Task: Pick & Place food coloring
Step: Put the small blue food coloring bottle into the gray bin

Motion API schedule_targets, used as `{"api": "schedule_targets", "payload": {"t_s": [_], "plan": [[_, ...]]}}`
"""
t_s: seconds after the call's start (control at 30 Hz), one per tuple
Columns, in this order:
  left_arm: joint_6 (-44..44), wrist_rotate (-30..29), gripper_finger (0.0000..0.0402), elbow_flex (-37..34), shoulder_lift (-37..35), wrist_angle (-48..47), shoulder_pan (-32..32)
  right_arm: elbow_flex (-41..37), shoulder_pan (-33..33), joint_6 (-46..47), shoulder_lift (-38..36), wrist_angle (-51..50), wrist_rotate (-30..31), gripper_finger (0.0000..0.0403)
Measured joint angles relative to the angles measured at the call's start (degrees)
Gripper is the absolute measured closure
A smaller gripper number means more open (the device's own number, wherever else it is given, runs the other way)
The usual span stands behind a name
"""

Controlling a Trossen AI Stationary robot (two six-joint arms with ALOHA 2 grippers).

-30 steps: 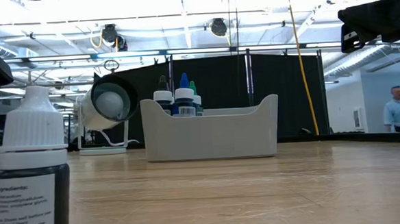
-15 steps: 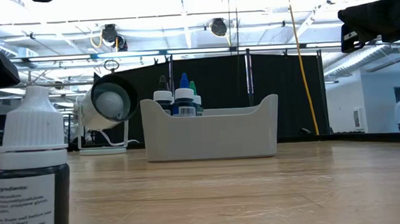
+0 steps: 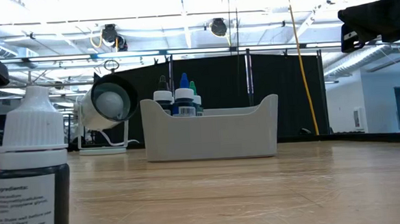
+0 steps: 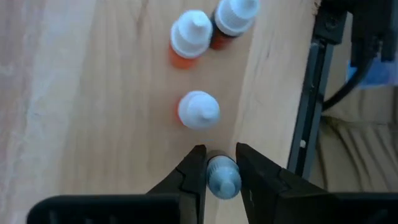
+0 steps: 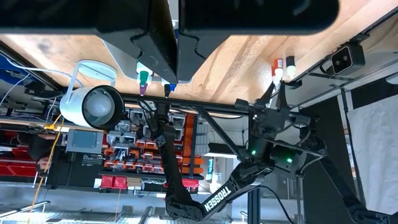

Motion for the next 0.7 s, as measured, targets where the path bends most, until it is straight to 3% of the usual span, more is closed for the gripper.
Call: {"api": "schedule_targets", "payload": {"t_s": [0.3, 0.53, 0.7], "plan": [[6.8, 1.3, 0.0323, -0.1, -4.2, -6.3, 0.4, 0.0, 0.0, 0.0, 0.0, 0.2, 0.0, 0.0403], [11.7, -6.0, 0.0326, -0.1, -12.2, -12.4, 1.6, 0.0, 0.0, -0.5, 0.0, 0.2, 0.0, 0.0403], [16.9, -12.0, 0.0325, -0.1, -17.5, -11.4, 4.4, 0.0, 0.0, -0.8, 0.0, 0.3, 0.0, 0.0403]]}}
